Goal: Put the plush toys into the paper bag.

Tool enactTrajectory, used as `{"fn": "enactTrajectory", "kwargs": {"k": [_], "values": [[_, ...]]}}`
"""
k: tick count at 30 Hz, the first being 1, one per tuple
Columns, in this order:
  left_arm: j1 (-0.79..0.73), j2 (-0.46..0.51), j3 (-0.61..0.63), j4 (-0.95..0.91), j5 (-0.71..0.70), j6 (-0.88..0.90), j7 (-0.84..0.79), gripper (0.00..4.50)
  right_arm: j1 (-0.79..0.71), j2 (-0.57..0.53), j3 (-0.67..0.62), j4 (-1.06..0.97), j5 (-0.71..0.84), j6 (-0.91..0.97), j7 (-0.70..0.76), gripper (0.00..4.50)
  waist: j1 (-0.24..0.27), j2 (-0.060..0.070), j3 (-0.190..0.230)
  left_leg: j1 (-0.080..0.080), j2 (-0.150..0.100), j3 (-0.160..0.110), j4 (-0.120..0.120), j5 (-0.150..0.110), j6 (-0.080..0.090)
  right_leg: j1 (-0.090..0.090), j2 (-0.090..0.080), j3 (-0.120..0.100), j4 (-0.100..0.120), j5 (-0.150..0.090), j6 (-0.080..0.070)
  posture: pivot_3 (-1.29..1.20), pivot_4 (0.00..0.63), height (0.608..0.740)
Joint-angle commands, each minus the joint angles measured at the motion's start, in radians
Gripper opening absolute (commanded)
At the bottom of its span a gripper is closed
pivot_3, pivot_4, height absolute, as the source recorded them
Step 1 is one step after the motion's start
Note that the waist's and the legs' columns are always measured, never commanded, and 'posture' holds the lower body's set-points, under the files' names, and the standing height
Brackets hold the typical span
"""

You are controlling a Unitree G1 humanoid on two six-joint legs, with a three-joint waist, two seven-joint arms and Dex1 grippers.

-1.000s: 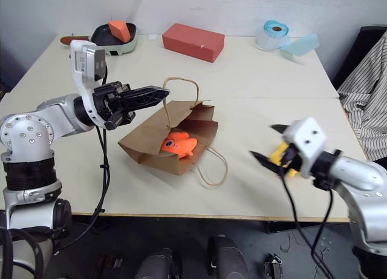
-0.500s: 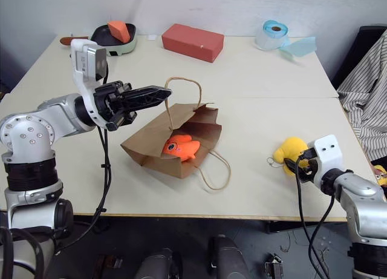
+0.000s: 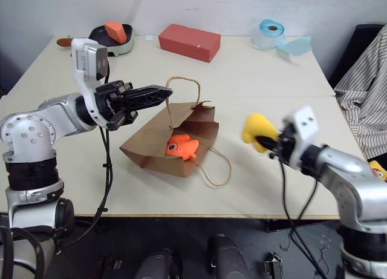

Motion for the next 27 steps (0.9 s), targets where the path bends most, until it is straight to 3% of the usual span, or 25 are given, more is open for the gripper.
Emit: {"fn": "enactTrajectory", "kwargs": {"k": [1, 9, 14, 20, 24, 27], "values": [[-0.029, 0.009, 0.014, -0.015, -0.013, -0.003, -0.001, 0.00, -0.105, 0.079, 0.151, 0.002, -0.012, -0.005, -0.021, 0.32, 0.003, 0.000, 0.000, 0.000, 0.000, 0.000, 0.000, 0.000, 0.000, 0.000, 0.000, 0.000, 0.000, 0.000, 0.000, 0.00, 0.150, 0.740], [-0.039, 0.023, 0.020, -0.022, -0.028, 0.018, 0.001, 0.00, -0.275, 0.183, 0.406, 0.210, -0.193, -0.132, -0.015, 0.32, 0.010, 0.000, 0.000, -0.003, 0.000, -0.001, 0.000, 0.000, 0.001, -0.001, -0.001, -0.001, -0.003, 0.000, 0.000, 0.00, 0.150, 0.740], [-0.019, 0.014, 0.014, -0.043, -0.032, 0.020, 0.007, 0.00, -0.409, 0.329, 0.425, 0.327, -0.166, -0.145, 0.032, 0.32, -0.009, 0.000, 0.000, -0.003, 0.000, -0.001, 0.000, 0.000, 0.001, -0.002, -0.001, -0.001, 0.000, 0.000, 0.000, 0.00, 0.150, 0.740], [-0.016, 0.010, 0.014, -0.048, -0.034, 0.021, 0.007, 0.00, -0.483, 0.483, 0.446, 0.570, -0.248, -0.249, 0.002, 0.32, -0.019, 0.000, 0.000, -0.003, 0.000, -0.001, 0.001, 0.000, 0.001, -0.002, -0.001, -0.002, 0.000, 0.000, 0.000, 0.00, 0.150, 0.740], [-0.008, 0.014, 0.014, -0.057, -0.034, 0.020, 0.005, 0.00, -0.502, 0.537, 0.406, 0.624, -0.249, -0.268, -0.020, 0.32, -0.018, 0.000, 0.000, -0.003, 0.000, -0.001, 0.001, 0.000, 0.001, -0.002, -0.001, -0.002, 0.001, 0.000, 0.000, 0.00, 0.150, 0.740], [0.003, 0.026, 0.018, -0.033, -0.016, 0.009, -0.007, 0.00, -0.494, 0.525, 0.354, 0.547, -0.177, -0.207, 0.023, 0.32, -0.018, 0.000, 0.000, -0.004, 0.000, -0.001, 0.000, 0.000, 0.001, -0.002, -0.001, -0.002, 0.003, 0.000, 0.000, 0.00, 0.150, 0.740]]}}
